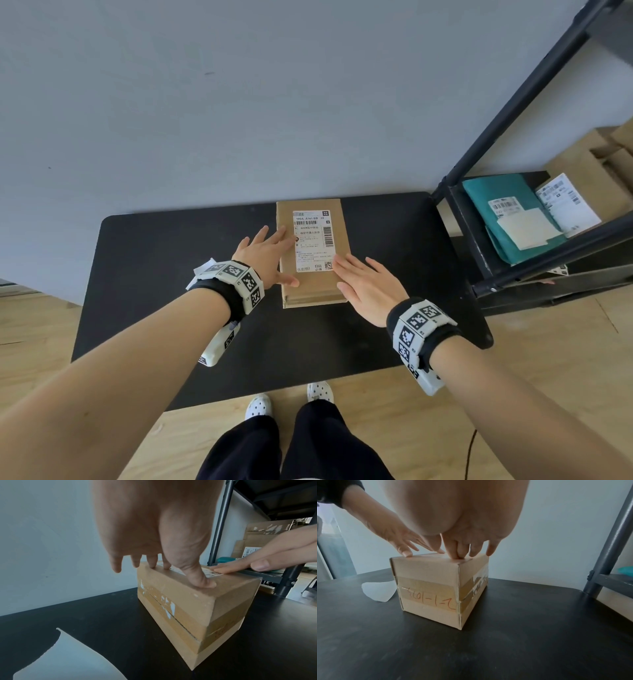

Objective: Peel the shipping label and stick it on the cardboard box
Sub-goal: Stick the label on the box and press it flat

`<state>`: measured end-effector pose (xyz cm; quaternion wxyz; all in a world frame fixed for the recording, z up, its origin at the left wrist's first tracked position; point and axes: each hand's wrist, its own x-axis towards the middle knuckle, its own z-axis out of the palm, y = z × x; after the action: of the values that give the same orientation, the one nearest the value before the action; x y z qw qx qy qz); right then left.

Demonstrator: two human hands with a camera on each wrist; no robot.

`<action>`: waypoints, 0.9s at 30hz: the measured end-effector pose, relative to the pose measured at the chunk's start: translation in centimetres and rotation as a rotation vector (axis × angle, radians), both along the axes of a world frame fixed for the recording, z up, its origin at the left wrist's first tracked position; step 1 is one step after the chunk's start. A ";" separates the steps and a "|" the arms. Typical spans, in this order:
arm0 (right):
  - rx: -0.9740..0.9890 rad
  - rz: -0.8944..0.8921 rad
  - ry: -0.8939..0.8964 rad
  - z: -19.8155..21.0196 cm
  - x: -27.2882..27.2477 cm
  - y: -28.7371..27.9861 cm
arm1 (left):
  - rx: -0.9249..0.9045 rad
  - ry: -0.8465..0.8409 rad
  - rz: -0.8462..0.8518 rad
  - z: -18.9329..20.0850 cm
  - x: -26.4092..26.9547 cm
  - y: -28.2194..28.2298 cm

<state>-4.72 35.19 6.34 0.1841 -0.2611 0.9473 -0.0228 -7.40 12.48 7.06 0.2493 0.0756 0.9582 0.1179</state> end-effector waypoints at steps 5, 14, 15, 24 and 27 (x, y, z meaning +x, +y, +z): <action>0.021 -0.006 -0.003 0.1 -2.3 -0.7 | -0.019 -0.019 -0.006 0.4 -0.2 0.2; 0.057 0.025 -0.080 0.0 -7.3 -1.5 | -0.027 -0.031 0.041 0.5 -0.3 0.6; 0.051 0.032 -0.091 0.1 -7.9 -1.6 | -0.024 -0.031 0.056 0.5 -0.3 0.7; -0.044 0.111 -0.133 -0.1 -11.1 -4.4 | -0.001 -0.035 0.158 0.5 -0.6 1.1; -0.056 0.163 -0.142 -0.4 -10.3 -4.7 | -0.026 -0.041 0.155 0.6 -0.7 1.4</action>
<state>-15.01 30.49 5.95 0.2449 -0.3402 0.9064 -0.0528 -8.11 13.87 7.70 0.2599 -0.0044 0.9574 0.1262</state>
